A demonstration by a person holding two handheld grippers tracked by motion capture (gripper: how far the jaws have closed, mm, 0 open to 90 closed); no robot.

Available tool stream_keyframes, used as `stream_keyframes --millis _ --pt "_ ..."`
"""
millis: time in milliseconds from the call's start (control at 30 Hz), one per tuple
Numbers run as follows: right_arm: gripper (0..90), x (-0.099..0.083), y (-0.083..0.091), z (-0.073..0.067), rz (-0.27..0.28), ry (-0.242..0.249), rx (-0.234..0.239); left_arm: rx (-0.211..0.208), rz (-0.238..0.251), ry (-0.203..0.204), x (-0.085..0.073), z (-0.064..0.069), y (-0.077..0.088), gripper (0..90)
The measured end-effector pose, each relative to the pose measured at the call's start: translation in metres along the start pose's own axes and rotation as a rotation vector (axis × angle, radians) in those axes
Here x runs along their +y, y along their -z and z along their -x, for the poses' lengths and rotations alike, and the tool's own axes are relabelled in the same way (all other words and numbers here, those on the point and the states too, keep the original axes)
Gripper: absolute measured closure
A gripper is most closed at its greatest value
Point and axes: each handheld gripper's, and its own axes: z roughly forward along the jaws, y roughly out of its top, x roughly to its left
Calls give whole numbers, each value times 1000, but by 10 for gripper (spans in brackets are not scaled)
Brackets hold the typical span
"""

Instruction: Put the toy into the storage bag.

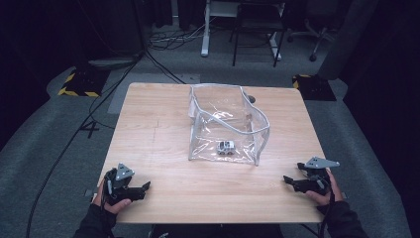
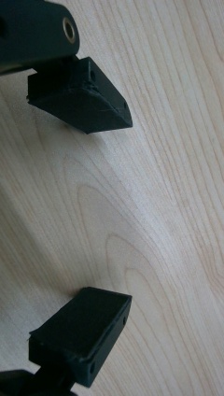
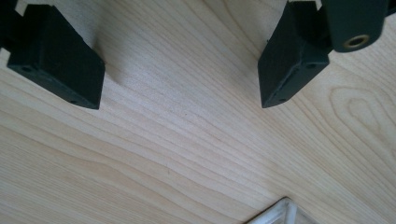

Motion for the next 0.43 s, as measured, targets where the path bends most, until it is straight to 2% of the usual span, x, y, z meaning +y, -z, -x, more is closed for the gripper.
stream_keyframes --millis 433 --pt "148 0 0 0 1 3 0 -1 0 3 1 0 -1 142"
